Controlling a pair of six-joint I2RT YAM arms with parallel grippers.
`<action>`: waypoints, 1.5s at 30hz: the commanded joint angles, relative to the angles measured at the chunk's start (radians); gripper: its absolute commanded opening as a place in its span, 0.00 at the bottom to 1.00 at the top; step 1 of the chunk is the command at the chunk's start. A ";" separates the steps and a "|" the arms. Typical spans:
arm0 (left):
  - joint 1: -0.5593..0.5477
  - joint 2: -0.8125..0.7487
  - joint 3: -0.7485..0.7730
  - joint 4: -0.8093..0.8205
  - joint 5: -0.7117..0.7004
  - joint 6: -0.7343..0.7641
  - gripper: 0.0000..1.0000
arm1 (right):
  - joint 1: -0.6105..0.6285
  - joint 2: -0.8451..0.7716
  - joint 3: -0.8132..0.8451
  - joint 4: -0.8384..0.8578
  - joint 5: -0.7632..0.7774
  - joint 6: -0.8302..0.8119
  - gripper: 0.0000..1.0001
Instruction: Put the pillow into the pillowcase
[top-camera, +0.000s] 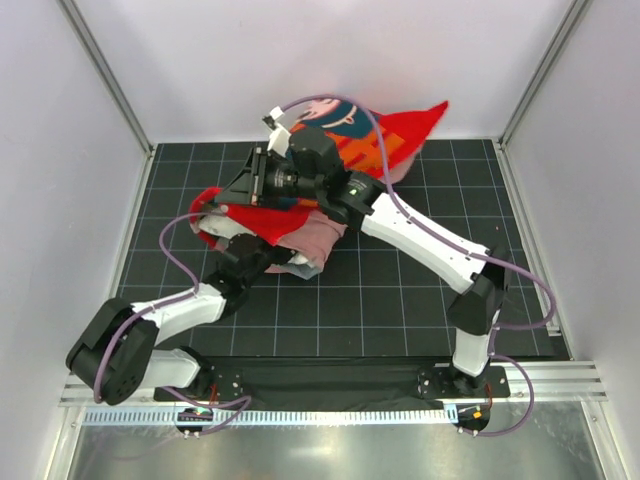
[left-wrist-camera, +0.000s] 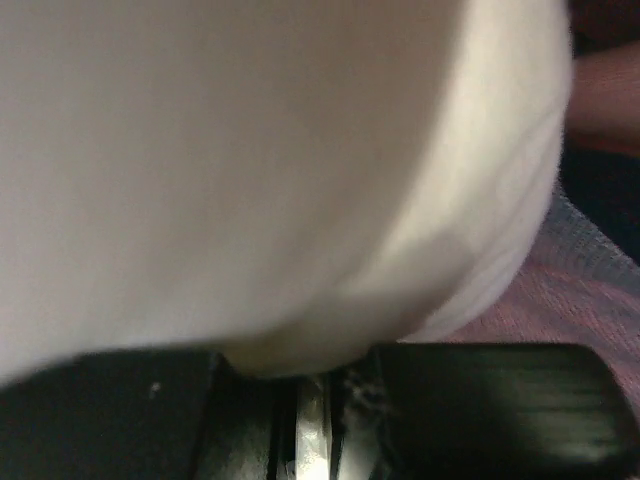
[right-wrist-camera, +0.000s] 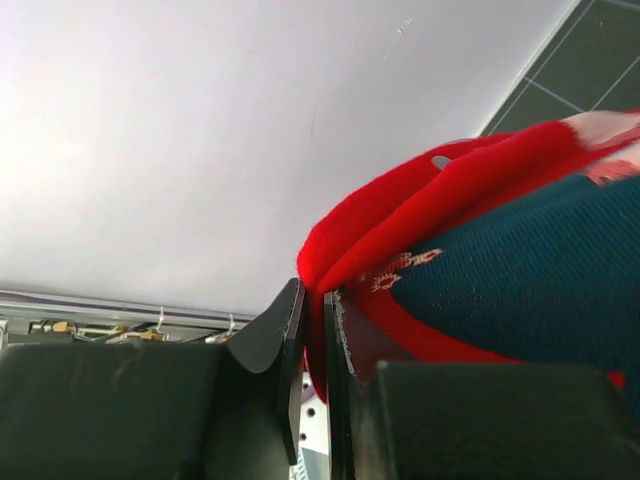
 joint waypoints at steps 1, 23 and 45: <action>0.035 -0.026 0.101 0.095 -0.075 0.071 0.07 | 0.054 -0.217 0.068 0.140 -0.081 -0.019 0.04; 0.311 0.461 0.407 0.044 0.347 0.009 0.14 | 0.066 -0.250 0.044 0.132 0.064 -0.160 0.10; 0.394 -0.116 0.116 -0.369 0.238 0.061 0.28 | -0.759 -0.455 -0.657 0.199 0.164 -0.186 1.00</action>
